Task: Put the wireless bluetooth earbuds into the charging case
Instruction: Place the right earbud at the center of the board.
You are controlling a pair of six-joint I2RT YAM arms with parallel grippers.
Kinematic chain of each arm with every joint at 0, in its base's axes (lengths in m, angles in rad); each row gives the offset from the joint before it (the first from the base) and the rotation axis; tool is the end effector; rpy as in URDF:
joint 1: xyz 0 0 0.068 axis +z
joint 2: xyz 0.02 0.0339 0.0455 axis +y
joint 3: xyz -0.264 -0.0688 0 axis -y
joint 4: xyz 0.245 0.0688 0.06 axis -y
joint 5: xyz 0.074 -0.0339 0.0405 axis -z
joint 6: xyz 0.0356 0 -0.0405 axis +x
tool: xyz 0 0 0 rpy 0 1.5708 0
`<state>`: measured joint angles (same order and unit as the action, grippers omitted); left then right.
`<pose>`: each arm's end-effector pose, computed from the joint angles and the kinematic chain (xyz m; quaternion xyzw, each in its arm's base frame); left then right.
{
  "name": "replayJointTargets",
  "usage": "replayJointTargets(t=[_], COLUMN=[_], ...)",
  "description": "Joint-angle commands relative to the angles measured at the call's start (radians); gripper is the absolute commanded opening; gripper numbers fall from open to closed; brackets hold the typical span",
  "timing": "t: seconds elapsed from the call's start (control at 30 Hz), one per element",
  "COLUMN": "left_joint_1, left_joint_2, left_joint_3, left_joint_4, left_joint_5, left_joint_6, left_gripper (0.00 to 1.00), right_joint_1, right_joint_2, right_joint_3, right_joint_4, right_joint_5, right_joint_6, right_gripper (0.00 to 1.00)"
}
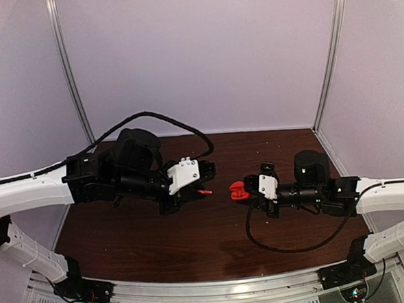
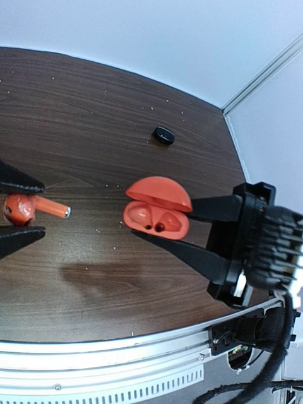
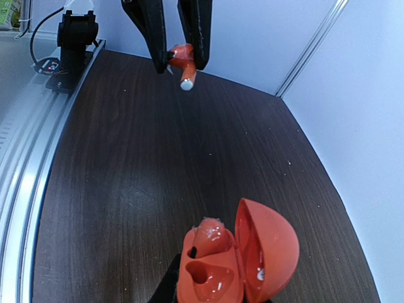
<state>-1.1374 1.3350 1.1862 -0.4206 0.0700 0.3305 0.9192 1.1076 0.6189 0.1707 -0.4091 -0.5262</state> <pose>0.1245 -0.2749 0.3342 0.5997 0.6397 -0.2166 0.4292 0.1390 0.2057 0.2543 -0.6140 0.5162 0.2735 0.5308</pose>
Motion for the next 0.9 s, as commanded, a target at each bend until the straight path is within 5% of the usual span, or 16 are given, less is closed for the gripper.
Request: replayJointTargets(t=[0.0, 0.87], left_joint_1=[-0.022, -0.074], left_joint_2=[0.039, 0.187], left_joint_3=[0.080, 0.180], left_joint_4=[-0.051, -0.061], left_joint_5=[-0.037, -0.049], left_joint_6=[0.040, 0.074], left_gripper=[0.10, 0.10], right_joint_1=[0.020, 0.130], right_joint_2=[0.051, 0.153], right_joint_3=[0.072, 0.160], right_joint_4=[-0.047, -0.112], right_joint_5=[0.039, 0.131], right_joint_6=[0.006, 0.113], right_gripper=[0.00, 0.00])
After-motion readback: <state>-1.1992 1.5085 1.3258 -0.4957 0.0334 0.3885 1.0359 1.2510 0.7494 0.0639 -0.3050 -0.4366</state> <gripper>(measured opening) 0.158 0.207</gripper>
